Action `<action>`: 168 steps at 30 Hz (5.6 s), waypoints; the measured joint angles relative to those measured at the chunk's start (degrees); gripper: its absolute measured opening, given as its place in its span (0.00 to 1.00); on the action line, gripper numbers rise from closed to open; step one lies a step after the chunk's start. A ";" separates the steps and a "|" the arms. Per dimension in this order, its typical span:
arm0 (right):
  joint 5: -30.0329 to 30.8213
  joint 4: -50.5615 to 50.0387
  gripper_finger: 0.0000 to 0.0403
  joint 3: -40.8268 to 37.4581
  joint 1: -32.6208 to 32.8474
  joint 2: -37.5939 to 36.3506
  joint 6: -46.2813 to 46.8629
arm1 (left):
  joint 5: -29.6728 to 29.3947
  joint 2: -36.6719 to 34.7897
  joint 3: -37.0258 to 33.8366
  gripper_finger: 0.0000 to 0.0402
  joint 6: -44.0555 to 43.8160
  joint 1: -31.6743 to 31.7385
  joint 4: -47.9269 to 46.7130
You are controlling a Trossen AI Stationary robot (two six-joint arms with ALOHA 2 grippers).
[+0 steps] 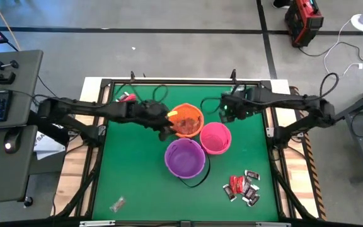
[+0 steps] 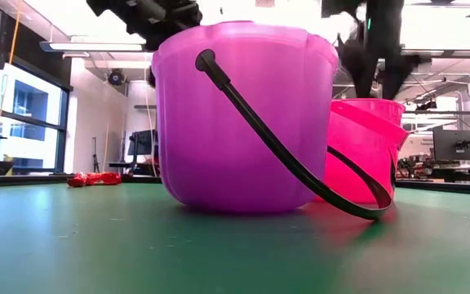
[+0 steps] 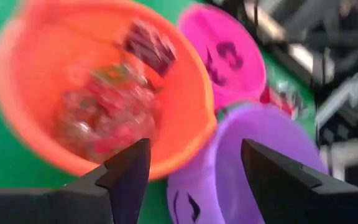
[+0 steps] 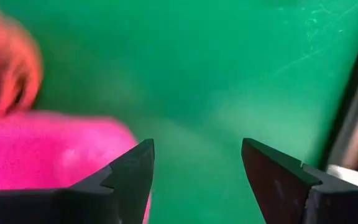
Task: Sort candy by brand, put in halloween buckets
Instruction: Put the green gummy into the orange bucket, then put the orange gummy into the orange bucket
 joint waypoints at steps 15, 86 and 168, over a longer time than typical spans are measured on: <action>-0.29 32.01 0.59 -14.03 -38.72 9.31 -2.06 | -2.47 -6.14 -2.87 0.60 -4.65 9.90 5.03; -7.77 28.91 0.55 16.45 9.20 7.48 -31.61 | -4.67 -20.11 -2.84 0.60 -12.99 -21.22 -28.83; 8.13 32.84 0.55 -3.56 8.47 -12.51 -16.93 | -0.31 13.26 10.76 0.40 9.02 2.63 -1.41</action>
